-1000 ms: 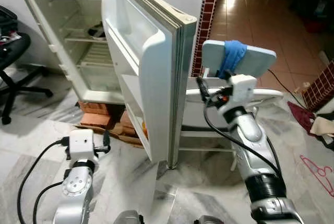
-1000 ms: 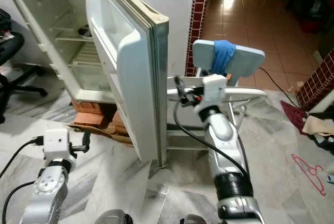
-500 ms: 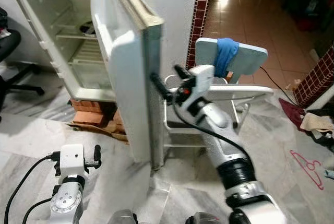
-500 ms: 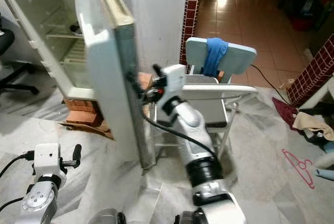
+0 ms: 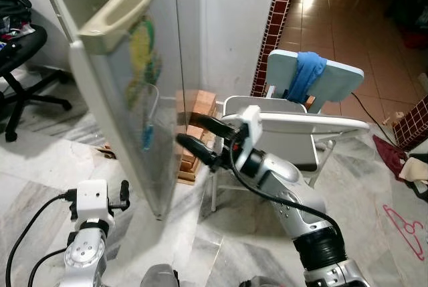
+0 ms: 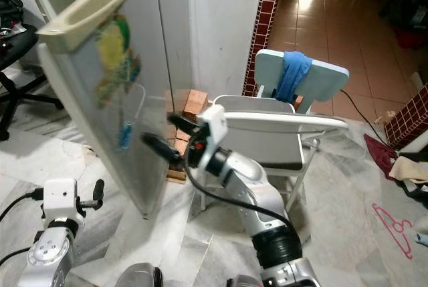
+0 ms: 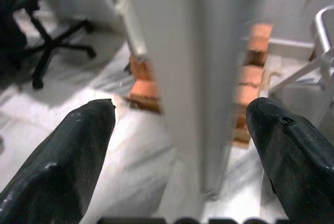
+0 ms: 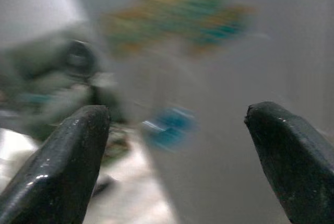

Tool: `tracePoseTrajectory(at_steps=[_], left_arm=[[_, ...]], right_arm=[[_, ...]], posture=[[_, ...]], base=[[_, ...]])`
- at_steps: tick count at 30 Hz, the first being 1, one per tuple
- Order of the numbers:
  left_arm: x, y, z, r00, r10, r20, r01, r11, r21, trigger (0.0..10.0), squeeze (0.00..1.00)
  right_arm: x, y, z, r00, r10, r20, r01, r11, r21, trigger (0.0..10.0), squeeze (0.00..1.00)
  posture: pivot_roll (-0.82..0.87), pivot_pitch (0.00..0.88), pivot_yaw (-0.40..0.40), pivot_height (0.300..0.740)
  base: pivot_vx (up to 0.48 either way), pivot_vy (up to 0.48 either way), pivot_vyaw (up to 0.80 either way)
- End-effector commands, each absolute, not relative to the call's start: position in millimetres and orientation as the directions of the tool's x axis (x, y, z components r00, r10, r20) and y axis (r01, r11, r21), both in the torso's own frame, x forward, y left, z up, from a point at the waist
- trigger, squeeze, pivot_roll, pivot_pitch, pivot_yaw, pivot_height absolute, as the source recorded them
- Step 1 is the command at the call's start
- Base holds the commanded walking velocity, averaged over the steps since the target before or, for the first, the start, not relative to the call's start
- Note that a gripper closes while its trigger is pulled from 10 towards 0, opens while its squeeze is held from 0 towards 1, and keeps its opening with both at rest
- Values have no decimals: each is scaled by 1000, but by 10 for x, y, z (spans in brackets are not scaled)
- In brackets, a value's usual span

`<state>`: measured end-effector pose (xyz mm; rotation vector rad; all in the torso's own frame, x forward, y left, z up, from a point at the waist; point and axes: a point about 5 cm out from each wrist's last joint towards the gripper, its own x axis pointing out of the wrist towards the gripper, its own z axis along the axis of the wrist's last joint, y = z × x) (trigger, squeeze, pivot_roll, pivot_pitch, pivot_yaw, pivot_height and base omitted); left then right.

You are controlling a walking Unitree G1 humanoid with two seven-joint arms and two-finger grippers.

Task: Restocking fridge

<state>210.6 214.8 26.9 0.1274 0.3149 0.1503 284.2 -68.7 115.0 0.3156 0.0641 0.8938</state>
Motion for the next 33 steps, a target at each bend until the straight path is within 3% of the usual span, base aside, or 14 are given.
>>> tracePoseTrajectory(at_steps=[1, 9, 18, 33], left_arm=[[2165, 2120, 314, 951, 144, -272, -103, 981, 162, 10000, 0], [2374, 1922, 475, 981, 66, -183, -35, 985, 169, 10000, 0], [2466, 1807, 521, 986, 22, -165, 1, 990, 138, 10000, 0], [2539, 1689, 581, 991, -24, -134, 40, 992, 120, 10000, 0]], right_arm=[[2855, -862, 1116, 710, 704, 39, -687, 679, 258, 10000, 0], [2795, -1209, 919, 901, 433, -9, -425, 889, 171, 10000, 0], [2759, -1405, 896, 970, 243, 5, -242, 964, 112, 10000, 0], [2760, -1492, 850, 986, 166, 3, -166, 982, 93, 10000, 0]], posture=[[105, 25, 19, 740], [89, 20, 22, 740], [74, 10, 23, 740], [59, 2, 25, 740]], base=[[0, 0, 0], [0, 0, 0], [0, 172, 0], [0, 480, -34]])
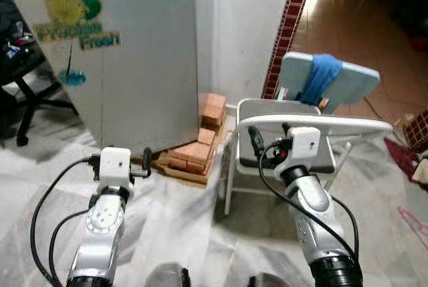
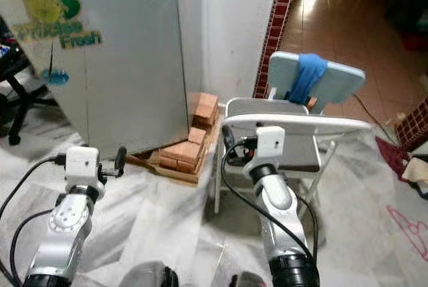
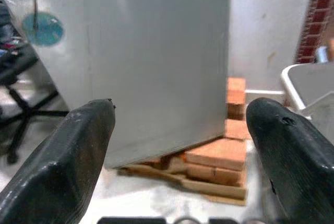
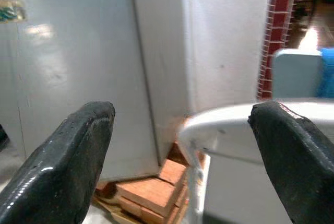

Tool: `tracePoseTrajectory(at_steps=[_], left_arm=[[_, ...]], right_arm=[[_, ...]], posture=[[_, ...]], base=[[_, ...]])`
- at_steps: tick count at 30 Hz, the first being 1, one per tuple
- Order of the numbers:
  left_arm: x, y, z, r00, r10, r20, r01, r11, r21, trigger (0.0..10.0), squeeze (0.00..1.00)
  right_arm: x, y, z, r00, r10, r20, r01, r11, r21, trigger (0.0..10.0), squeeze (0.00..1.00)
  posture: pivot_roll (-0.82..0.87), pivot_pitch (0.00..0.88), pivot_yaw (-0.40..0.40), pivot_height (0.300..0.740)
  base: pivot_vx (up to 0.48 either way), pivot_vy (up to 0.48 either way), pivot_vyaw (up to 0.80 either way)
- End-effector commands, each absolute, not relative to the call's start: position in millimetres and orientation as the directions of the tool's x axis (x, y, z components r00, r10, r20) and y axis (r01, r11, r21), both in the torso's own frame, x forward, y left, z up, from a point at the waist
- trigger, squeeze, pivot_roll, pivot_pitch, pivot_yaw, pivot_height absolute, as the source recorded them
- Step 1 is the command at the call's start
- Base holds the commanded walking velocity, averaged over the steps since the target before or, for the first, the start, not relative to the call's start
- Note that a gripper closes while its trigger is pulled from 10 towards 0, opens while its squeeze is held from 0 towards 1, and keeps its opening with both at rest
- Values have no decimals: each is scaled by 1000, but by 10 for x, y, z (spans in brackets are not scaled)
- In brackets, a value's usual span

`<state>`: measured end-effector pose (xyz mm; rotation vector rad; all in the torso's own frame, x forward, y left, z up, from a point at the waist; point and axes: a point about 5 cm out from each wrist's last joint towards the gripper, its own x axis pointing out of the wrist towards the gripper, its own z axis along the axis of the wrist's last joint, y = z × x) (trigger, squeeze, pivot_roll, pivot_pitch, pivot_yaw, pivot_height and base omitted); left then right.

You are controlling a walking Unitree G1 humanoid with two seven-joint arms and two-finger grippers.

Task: Restocking fridge

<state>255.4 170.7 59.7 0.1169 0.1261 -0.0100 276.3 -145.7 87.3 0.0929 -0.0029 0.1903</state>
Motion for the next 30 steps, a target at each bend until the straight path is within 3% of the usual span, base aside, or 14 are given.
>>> tracePoseTrajectory(at_steps=[1, 30], left_arm=[[2543, 1683, 585, 991, -27, -132, 43, 992, 121, 10000, 0], [2591, 1569, 603, 991, -66, -119, 76, 994, 81, 10000, 0]], right_arm=[[2759, -1492, 848, 986, 165, 3, -165, 982, 92, 10000, 0], [2748, -1566, 821, 990, 139, 4, -139, 988, 62, 10000, 0]], posture=[[59, 3, 25, 740], [39, 0, 24, 740]], base=[[0, 480, -513], [0, 480, -781]])
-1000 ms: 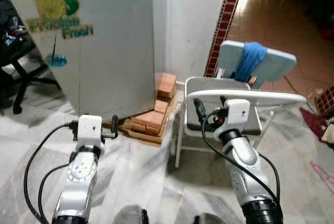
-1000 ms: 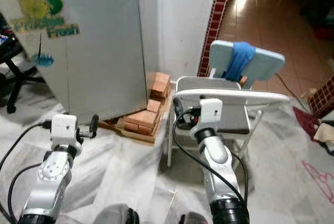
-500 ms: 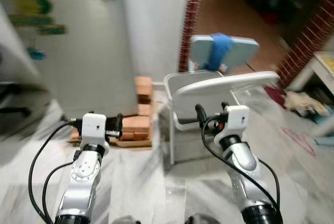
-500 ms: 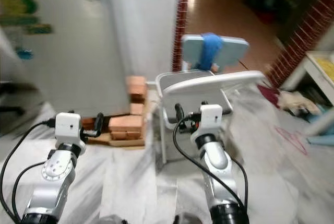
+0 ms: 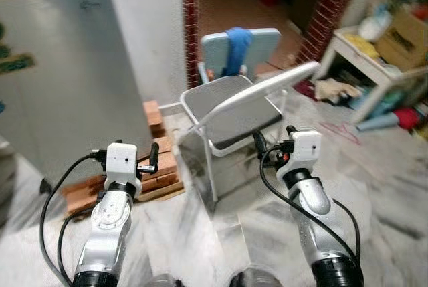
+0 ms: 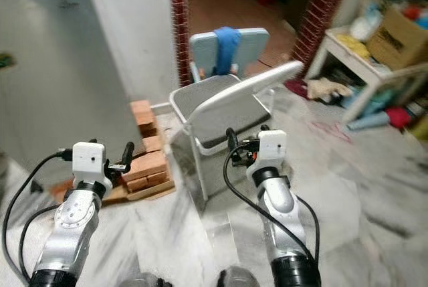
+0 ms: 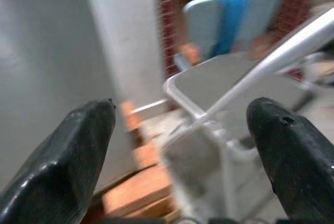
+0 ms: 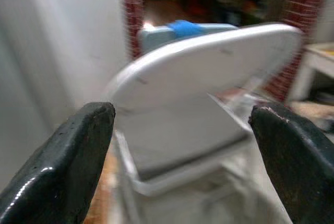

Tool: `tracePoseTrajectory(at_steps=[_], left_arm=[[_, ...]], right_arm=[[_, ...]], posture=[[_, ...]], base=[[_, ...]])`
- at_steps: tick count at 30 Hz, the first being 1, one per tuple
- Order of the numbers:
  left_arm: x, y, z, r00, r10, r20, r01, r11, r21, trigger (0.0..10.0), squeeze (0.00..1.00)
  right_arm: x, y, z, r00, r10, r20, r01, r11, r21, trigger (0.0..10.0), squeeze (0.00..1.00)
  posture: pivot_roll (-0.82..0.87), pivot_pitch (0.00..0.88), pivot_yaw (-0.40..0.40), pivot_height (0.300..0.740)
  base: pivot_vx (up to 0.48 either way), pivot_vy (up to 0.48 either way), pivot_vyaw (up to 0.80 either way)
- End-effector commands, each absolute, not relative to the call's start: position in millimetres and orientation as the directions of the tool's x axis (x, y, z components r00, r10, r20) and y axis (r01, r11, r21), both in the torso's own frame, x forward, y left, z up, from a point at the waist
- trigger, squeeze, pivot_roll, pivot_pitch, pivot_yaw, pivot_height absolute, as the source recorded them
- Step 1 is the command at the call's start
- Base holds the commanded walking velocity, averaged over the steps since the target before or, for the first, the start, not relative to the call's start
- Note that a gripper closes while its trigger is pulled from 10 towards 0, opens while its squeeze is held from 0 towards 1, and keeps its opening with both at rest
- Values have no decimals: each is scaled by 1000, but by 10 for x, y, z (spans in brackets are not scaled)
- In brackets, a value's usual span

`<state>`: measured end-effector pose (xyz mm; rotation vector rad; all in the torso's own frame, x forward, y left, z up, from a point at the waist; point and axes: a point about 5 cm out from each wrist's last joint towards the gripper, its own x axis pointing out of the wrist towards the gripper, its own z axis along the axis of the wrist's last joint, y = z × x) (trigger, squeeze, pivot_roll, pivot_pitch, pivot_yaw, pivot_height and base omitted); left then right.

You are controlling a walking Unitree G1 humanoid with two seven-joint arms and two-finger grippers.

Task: Restocking fridge

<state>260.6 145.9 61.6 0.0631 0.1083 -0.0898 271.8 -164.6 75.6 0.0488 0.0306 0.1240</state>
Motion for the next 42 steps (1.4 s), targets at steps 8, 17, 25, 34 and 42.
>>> tracePoseTrajectory(at_steps=[8, 17, 25, 34, 42], left_arm=[[2615, 1560, 601, 990, -69, -121, 79, 994, 81, 10000, 0], [2607, 1579, 543, 986, -66, -154, 79, 993, 83, 10000, 0], [2590, 1643, 614, 991, -67, -115, 78, 992, 94, 10000, 0], [2472, 1784, 563, 992, -21, -128, 37, 992, 121, 10000, 0], [2314, 1831, 538, 990, -7, -143, 26, 992, 127, 10000, 0]], right_arm=[[2755, -1556, 827, 989, 148, 11, -149, 986, 69, 10000, 0], [2769, -1523, 809, 988, 157, 8, -157, 985, 65, 10000, 0], [2737, -1628, 852, 991, 130, 39, -129, 991, -44, 10000, 0], [2687, -1772, 845, 994, 108, 25, -106, 991, -84, 10000, 0], [2557, -1796, 774, 996, 85, 4, -84, 995, -62, 10000, 0]], posture=[[40, 0, 23, 740], [48, 1, 27, 740], [45, 5, 24, 740], [63, 22, -19, 740], [71, 4, -14, 740]], base=[[0, 480, -143], [0, 452, 0], [-60, 420, 0], [0, 436, 0], [0, 439, 0]])
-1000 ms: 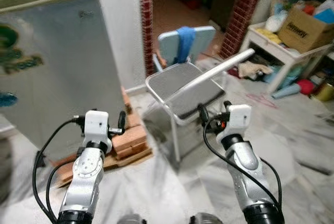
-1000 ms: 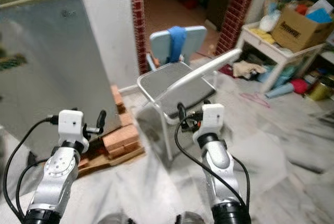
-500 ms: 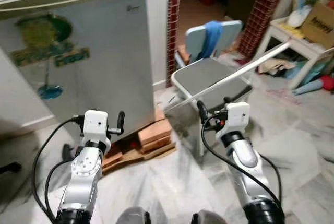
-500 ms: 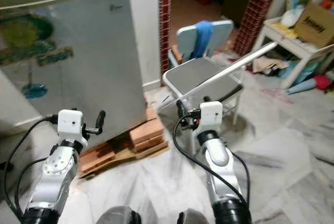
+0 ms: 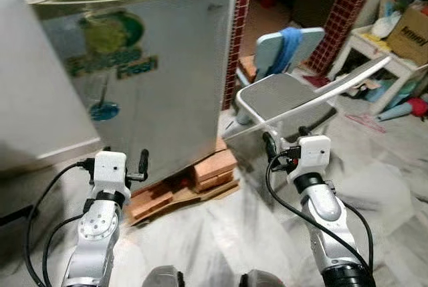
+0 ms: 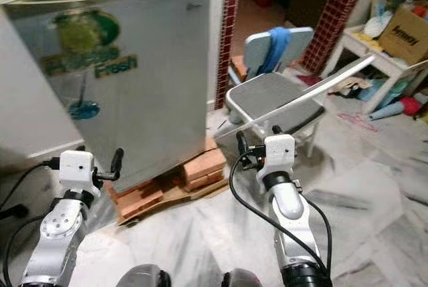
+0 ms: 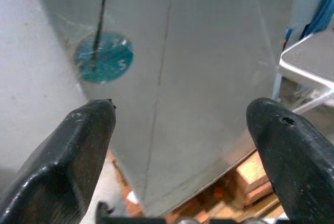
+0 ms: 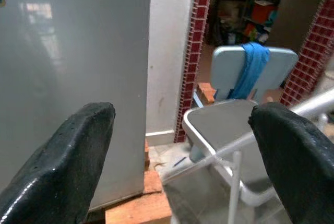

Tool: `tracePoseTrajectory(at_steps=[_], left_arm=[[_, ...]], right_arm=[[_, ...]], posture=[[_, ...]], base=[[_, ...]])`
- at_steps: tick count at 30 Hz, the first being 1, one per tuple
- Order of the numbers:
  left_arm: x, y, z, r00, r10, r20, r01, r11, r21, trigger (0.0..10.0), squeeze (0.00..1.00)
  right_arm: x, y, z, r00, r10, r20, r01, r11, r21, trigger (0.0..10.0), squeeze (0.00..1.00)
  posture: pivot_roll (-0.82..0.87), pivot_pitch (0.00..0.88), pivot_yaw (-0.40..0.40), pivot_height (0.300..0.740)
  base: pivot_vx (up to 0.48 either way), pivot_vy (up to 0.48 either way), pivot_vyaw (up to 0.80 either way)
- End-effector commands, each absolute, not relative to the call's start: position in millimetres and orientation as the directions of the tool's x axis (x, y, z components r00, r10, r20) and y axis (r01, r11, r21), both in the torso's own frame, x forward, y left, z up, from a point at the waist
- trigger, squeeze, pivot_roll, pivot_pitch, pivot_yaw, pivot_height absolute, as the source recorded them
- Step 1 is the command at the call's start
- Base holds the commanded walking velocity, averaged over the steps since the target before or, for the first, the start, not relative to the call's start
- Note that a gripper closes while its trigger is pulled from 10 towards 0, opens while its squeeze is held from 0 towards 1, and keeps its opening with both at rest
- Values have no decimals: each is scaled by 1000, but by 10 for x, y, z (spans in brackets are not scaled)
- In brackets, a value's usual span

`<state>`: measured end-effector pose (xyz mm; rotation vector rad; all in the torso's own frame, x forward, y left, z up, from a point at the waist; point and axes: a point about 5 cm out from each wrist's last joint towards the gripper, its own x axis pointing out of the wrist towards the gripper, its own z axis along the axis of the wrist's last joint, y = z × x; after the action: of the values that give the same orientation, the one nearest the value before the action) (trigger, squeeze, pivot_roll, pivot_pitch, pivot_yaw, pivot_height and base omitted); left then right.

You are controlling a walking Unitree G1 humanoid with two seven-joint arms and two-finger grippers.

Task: Restocking fridge

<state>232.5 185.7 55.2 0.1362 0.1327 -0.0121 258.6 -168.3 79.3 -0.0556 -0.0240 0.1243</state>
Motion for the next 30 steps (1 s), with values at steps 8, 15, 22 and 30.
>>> tracePoseTrajectory(at_steps=[8, 15, 22, 30], left_arm=[[2215, 1930, 447, 983, 22, -184, -1, 993, 116, 10000, 0], [2297, 1833, 484, 985, -1, -172, 20, 994, 105, 10000, 0], [2325, 1814, 498, 986, -6, -167, 23, 995, 100, 10000, 0], [2369, 1836, 506, 986, -2, -164, 19, 995, 101, 10000, 0]], right_arm=[[2404, -1958, 690, 999, 34, -37, -36, 997, -72, 10000, 0], [2469, -1967, 726, 999, 22, -29, -25, 997, -74, 10000, 0], [2486, -1964, 731, 999, 18, -37, -20, 997, -69, 10000, 0], [2480, -1970, 732, 999, 21, -33, -24, 996, -83, 10000, 0]], posture=[[66, 4, -11, 740], [61, 4, -9, 740], [59, 12, -6, 740], [58, 15, -4, 740]], base=[[0, 439, 0], [0, 430, 0], [0, 430, -343], [0, 431, -727]])
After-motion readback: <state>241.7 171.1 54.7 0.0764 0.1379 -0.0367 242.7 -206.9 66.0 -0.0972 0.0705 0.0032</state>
